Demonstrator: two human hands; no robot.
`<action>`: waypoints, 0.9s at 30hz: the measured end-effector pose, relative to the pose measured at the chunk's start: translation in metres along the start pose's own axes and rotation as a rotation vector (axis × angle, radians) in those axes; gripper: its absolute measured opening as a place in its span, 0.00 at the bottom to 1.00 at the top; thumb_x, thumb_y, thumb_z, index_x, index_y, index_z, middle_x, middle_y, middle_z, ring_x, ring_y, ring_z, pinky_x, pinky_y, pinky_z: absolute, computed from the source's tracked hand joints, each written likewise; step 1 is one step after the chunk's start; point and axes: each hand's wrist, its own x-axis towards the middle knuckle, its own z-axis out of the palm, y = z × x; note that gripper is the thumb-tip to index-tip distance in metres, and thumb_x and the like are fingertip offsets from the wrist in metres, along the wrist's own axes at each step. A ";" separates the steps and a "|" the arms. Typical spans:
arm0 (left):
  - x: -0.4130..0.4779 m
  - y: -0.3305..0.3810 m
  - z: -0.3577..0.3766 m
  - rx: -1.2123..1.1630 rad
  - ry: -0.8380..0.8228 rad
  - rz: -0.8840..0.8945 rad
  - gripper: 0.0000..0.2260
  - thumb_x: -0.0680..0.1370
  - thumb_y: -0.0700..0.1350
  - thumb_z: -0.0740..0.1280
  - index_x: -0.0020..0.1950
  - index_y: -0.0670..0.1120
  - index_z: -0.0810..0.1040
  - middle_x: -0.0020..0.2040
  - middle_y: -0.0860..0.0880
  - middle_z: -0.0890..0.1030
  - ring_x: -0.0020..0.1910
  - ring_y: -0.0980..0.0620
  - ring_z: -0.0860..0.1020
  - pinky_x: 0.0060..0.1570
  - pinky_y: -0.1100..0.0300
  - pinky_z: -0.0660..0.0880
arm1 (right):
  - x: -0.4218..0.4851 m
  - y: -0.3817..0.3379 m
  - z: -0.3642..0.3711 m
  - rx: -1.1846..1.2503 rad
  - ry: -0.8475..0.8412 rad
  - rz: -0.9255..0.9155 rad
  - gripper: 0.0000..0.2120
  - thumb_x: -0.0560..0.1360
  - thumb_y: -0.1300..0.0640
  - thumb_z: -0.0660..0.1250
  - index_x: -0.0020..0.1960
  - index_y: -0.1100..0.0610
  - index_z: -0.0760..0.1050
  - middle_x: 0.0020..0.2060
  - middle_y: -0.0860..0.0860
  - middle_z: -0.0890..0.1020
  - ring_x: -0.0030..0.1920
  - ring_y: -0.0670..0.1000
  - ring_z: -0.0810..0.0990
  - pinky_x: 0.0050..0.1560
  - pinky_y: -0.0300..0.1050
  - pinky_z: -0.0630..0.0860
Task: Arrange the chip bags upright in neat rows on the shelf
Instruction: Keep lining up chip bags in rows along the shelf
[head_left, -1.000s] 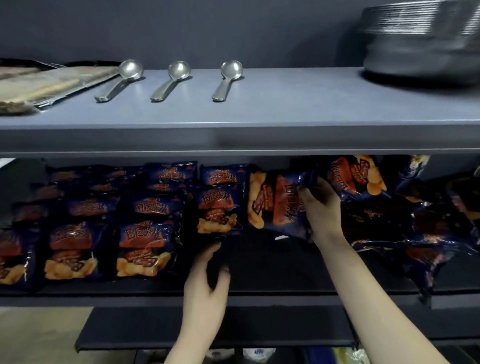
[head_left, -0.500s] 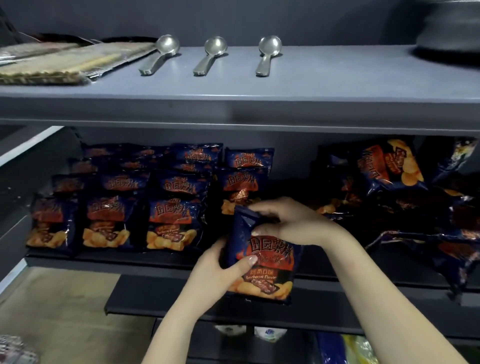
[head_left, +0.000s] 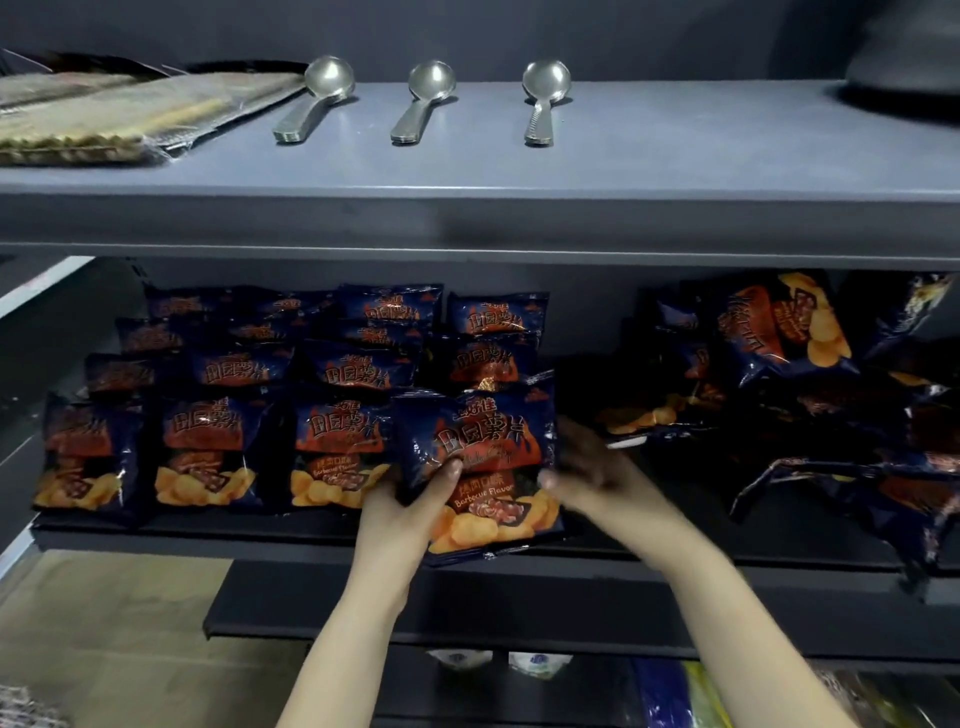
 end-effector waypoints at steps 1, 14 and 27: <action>0.000 -0.001 0.002 0.030 -0.006 0.011 0.22 0.57 0.65 0.70 0.47 0.57 0.78 0.43 0.60 0.83 0.44 0.66 0.79 0.43 0.67 0.71 | -0.004 0.009 0.006 -0.013 -0.041 0.027 0.28 0.63 0.39 0.73 0.61 0.38 0.69 0.55 0.39 0.81 0.56 0.39 0.79 0.53 0.35 0.76; 0.014 -0.026 0.005 0.401 -0.138 0.237 0.31 0.71 0.54 0.70 0.71 0.50 0.64 0.64 0.57 0.71 0.60 0.60 0.72 0.51 0.78 0.68 | 0.013 0.039 0.016 0.106 0.297 0.025 0.22 0.72 0.60 0.72 0.63 0.53 0.70 0.57 0.50 0.81 0.58 0.50 0.79 0.61 0.55 0.75; 0.011 -0.073 -0.008 0.898 -0.226 0.468 0.39 0.77 0.53 0.64 0.72 0.53 0.34 0.77 0.49 0.45 0.71 0.61 0.41 0.65 0.75 0.40 | 0.072 0.068 0.042 -0.339 0.530 0.133 0.13 0.73 0.55 0.70 0.53 0.53 0.69 0.43 0.43 0.75 0.43 0.43 0.73 0.33 0.21 0.66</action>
